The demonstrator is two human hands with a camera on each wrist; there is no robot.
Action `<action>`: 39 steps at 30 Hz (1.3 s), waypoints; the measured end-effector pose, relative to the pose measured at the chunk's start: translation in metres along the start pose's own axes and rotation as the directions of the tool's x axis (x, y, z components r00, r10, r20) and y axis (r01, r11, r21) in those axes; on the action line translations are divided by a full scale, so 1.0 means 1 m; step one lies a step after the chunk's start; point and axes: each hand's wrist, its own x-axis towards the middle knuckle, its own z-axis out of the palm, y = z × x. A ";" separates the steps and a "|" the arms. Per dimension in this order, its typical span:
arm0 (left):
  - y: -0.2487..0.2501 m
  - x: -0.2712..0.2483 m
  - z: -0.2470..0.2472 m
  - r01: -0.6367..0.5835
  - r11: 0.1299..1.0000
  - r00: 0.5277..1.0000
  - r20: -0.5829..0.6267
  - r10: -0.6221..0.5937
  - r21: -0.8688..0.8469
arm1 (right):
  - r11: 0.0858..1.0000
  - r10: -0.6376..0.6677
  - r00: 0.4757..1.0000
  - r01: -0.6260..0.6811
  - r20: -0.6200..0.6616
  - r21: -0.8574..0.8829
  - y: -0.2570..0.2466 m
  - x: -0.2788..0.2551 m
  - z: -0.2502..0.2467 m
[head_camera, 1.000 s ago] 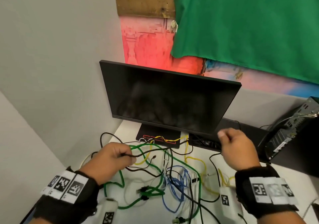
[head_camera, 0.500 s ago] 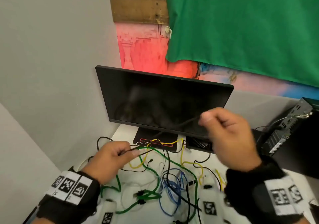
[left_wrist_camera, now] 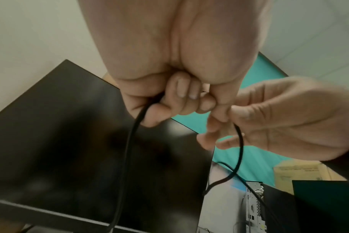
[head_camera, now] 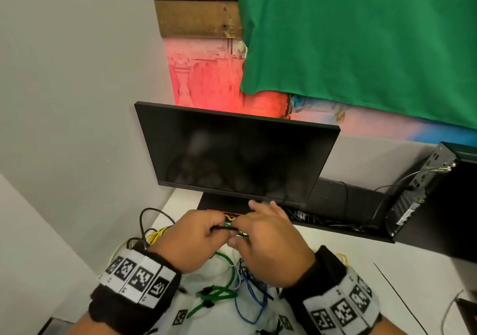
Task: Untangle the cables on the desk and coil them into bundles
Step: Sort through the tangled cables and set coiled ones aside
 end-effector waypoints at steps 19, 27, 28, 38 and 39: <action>-0.010 0.016 0.006 0.035 0.994 0.999 0.010 -0.034 -0.101 | 0.969 0.066 0.995 -0.046 -0.076 0.244 0.022 0.003 0.010; -0.041 -0.009 0.000 0.249 0.861 0.969 0.117 -0.220 -0.443 | 0.844 0.253 0.911 -0.043 -0.325 0.535 0.071 0.010 0.003; -0.044 -0.013 -0.002 0.262 0.848 0.965 0.117 -0.235 -0.460 | 0.833 0.278 0.905 -0.060 -0.322 0.550 0.079 0.009 0.002; -0.060 -0.030 -0.014 0.384 0.868 0.895 0.358 -0.266 -0.315 | 0.849 0.339 0.848 -0.090 -0.407 0.520 0.120 -0.016 0.006; -0.060 -0.028 -0.013 0.369 0.890 0.896 0.359 -0.263 -0.268 | 0.851 0.350 0.825 -0.082 -0.445 0.518 0.121 -0.014 0.007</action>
